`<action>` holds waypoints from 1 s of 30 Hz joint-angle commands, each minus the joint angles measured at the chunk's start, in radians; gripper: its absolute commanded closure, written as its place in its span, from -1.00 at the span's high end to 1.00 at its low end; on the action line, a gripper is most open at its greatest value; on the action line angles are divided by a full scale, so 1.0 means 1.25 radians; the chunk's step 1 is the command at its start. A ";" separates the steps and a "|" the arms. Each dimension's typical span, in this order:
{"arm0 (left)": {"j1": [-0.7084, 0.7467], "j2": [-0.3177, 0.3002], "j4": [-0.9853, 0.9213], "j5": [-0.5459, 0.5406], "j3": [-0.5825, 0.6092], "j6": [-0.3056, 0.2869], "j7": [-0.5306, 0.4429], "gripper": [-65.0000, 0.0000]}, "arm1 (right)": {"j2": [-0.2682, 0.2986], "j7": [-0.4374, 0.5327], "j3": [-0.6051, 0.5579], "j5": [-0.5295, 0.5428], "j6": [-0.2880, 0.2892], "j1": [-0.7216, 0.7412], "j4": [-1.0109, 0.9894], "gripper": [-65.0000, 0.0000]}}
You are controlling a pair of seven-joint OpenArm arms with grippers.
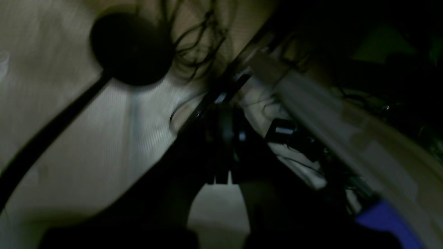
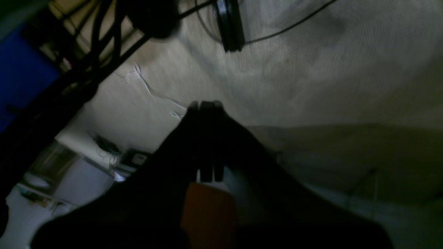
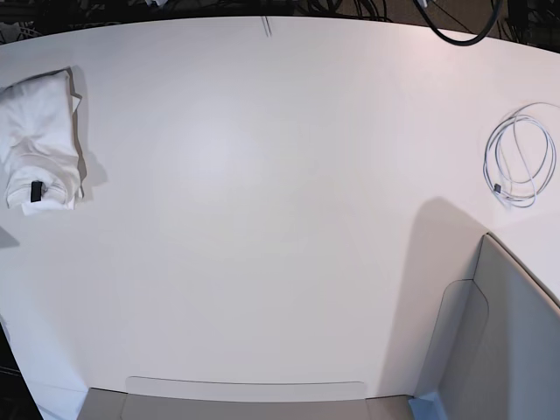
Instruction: Layout the t-shirt on the table in an organized manner, then fold the t-shirt properly
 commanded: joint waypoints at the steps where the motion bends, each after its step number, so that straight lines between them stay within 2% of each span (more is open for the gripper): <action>1: 0.007 -0.004 -0.033 0.021 0.032 -0.003 -0.040 -1.00 | 0.011 0.023 -0.021 -0.026 0.006 0.022 -0.055 -1.00; 4: -0.041 -0.004 -0.118 0.073 0.115 0.015 -0.126 -1.00 | 0.017 0.141 -0.072 -0.074 0.003 0.095 -0.198 -1.00; 7: -0.097 -0.002 -0.217 0.119 0.199 0.128 -0.173 -1.00 | 0.016 0.252 -0.104 -0.117 -0.005 0.164 -0.333 -1.00; 9: -0.114 0.001 -0.255 0.122 0.250 0.212 -0.202 -1.00 | 0.012 0.296 -0.108 -0.139 -0.064 0.200 -0.397 -1.00; 11: -0.138 0.001 -0.278 0.122 0.307 0.270 -0.219 -1.00 | 0.008 0.320 -0.108 -0.153 -0.136 0.222 -0.429 -1.00; 13: -0.156 0.001 -0.300 0.122 0.357 0.308 -0.222 -1.00 | -0.010 0.342 -0.108 -0.159 -0.192 0.236 -0.439 -1.00; 16: -0.168 -0.002 -0.307 0.122 0.413 0.333 -0.219 -1.00 | -0.024 0.350 -0.108 -0.155 -0.228 0.255 -0.440 -1.00; 28: -0.195 0.004 -0.308 0.122 0.434 0.333 -0.218 -1.00 | -0.040 0.348 -0.108 -0.157 -0.229 0.310 -0.440 -1.00; 30: -0.195 0.023 -0.308 0.122 0.433 0.333 -0.218 -1.00 | -0.040 0.348 -0.108 -0.157 -0.229 0.310 -0.440 -1.00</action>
